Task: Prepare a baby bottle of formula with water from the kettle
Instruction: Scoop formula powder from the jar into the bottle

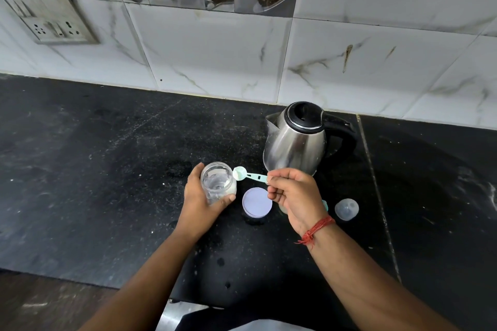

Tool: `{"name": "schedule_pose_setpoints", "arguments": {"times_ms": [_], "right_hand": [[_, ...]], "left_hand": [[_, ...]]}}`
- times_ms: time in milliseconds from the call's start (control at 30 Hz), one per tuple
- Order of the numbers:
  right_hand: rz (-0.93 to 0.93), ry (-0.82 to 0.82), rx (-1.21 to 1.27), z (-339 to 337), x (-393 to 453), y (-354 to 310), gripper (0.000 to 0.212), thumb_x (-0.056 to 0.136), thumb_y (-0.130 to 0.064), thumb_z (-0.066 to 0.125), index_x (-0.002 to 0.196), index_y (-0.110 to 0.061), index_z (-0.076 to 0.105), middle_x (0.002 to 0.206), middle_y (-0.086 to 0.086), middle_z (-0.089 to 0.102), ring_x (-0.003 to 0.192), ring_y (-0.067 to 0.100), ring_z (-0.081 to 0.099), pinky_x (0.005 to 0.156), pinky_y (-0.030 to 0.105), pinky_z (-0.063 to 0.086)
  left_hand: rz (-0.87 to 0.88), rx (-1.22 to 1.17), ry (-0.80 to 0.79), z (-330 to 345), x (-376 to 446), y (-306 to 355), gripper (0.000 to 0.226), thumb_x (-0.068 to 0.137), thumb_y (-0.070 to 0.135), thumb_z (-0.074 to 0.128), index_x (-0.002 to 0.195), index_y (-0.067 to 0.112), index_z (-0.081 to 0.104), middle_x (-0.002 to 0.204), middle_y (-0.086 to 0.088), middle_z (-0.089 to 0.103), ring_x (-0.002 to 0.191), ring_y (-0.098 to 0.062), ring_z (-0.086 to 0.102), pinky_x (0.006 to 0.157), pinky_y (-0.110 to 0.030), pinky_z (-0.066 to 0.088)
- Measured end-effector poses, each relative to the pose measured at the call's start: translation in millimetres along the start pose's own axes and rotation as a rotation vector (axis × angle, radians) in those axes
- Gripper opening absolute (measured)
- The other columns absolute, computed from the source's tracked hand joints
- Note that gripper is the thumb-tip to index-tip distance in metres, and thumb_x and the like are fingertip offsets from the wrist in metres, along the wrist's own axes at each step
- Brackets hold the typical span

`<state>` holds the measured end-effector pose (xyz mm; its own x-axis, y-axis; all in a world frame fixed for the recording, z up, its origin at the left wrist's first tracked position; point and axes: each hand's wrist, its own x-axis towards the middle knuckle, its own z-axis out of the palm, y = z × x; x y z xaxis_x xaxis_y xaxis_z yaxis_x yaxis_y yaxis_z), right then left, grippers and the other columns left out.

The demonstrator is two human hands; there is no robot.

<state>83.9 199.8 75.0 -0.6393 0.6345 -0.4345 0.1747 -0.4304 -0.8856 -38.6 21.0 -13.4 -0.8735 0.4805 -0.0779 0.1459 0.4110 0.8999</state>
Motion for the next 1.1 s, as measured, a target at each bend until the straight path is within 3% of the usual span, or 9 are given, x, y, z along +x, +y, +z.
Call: {"name": "schedule_pose_setpoints", "arguments": {"times_ms": [167, 233, 333, 433, 533, 767, 933, 1000, 1100], "right_hand": [[-0.012, 0.018, 0.023, -9, -4, -3, 0.012, 0.089, 0.01, 0.064, 0.088, 0.001, 0.071, 0.072, 0.013, 0.066, 0.062, 0.017, 0.061, 0.057, 0.026, 0.054], [-0.01, 0.03, 0.047, -15, -6, -5, 0.011, 0.089, 0.011, 0.063, 0.089, 0.002, 0.07, 0.071, 0.012, 0.065, 0.061, 0.016, 0.061, 0.057, 0.026, 0.054], [-0.024, 0.062, 0.075, -31, -9, -9, 0.011, 0.09, 0.01, 0.063, 0.09, 0.002, 0.07, 0.069, 0.011, 0.065, 0.06, 0.015, 0.06, 0.059, 0.026, 0.054], [-0.045, 0.099, 0.112, -53, -13, -16, 0.013, 0.091, 0.01, 0.061, 0.089, 0.001, 0.07, 0.067, 0.01, 0.065, 0.058, 0.014, 0.06, 0.06, 0.025, 0.053], [-0.058, 0.143, 0.148, -79, -17, -24, 0.012, 0.091, 0.009, 0.061, 0.092, 0.002, 0.07, 0.068, 0.009, 0.067, 0.058, 0.013, 0.062, 0.058, 0.024, 0.055], [-0.07, 0.246, 0.167, -135, -24, -30, 0.013, 0.09, 0.01, 0.063, 0.091, 0.001, 0.072, 0.07, 0.008, 0.069, 0.06, 0.014, 0.064, 0.059, 0.024, 0.056], [-0.059, 0.248, 0.158, -154, -26, -28, 0.013, 0.089, 0.009, 0.065, 0.09, -0.001, 0.073, 0.071, 0.009, 0.069, 0.061, 0.015, 0.065, 0.061, 0.026, 0.056], [-0.055, 0.242, 0.152, -158, -25, -28, 0.012, 0.089, 0.008, 0.065, 0.09, -0.001, 0.073, 0.071, 0.009, 0.069, 0.062, 0.016, 0.065, 0.062, 0.027, 0.056], [-0.053, 0.226, 0.157, -159, -25, -28, 0.012, 0.09, 0.008, 0.064, 0.091, 0.0, 0.073, 0.072, 0.01, 0.068, 0.062, 0.015, 0.064, 0.061, 0.026, 0.056]], "left_hand": [[0.137, 0.034, 0.12, 6, -6, 25, 0.103, 0.081, 0.053, 0.079, 0.159, 0.02, 0.021, 0.163, 0.005, 0.025, 0.152, -0.016, 0.025, 0.125, -0.047, 0.029], [0.269, 0.066, 0.158, 9, -8, 40, 0.093, 0.085, 0.058, 0.073, 0.155, 0.016, 0.028, 0.163, 0.002, 0.027, 0.152, -0.018, 0.028, 0.123, -0.049, 0.031], [0.452, 0.13, 0.166, 25, -9, 55, 0.078, 0.088, 0.048, 0.067, 0.147, 0.007, 0.036, 0.161, -0.005, 0.032, 0.152, -0.029, 0.029, 0.119, -0.063, 0.029], [0.509, 0.125, 0.103, 48, -12, 67, 0.073, 0.089, 0.044, 0.067, 0.144, 0.007, 0.038, 0.159, -0.008, 0.034, 0.152, -0.029, 0.029, 0.117, -0.066, 0.029], [0.514, 0.121, 0.017, 72, -18, 73, 0.075, 0.088, 0.048, 0.068, 0.146, 0.009, 0.039, 0.16, -0.005, 0.033, 0.152, -0.024, 0.029, 0.12, -0.057, 0.031], [0.432, 0.109, -0.139, 123, -26, 80, 0.087, 0.081, 0.049, 0.072, 0.149, 0.009, 0.037, 0.158, -0.001, 0.035, 0.148, -0.01, 0.031, 0.119, -0.016, 0.025], [0.281, 0.158, -0.18, 142, -20, 68, 0.094, 0.075, 0.041, 0.086, 0.148, 0.009, 0.036, 0.149, -0.005, 0.041, 0.137, -0.017, 0.043, 0.117, -0.032, 0.035], [0.221, 0.165, -0.21, 144, -20, 63, 0.083, 0.077, 0.032, 0.088, 0.143, 0.013, 0.041, 0.139, -0.001, 0.05, 0.127, -0.016, 0.052, 0.111, -0.036, 0.044], [0.178, 0.142, -0.253, 144, -20, 61, 0.062, 0.084, 0.024, 0.083, 0.135, 0.021, 0.048, 0.126, 0.006, 0.059, 0.112, -0.003, 0.058, 0.104, -0.03, 0.048]]}}
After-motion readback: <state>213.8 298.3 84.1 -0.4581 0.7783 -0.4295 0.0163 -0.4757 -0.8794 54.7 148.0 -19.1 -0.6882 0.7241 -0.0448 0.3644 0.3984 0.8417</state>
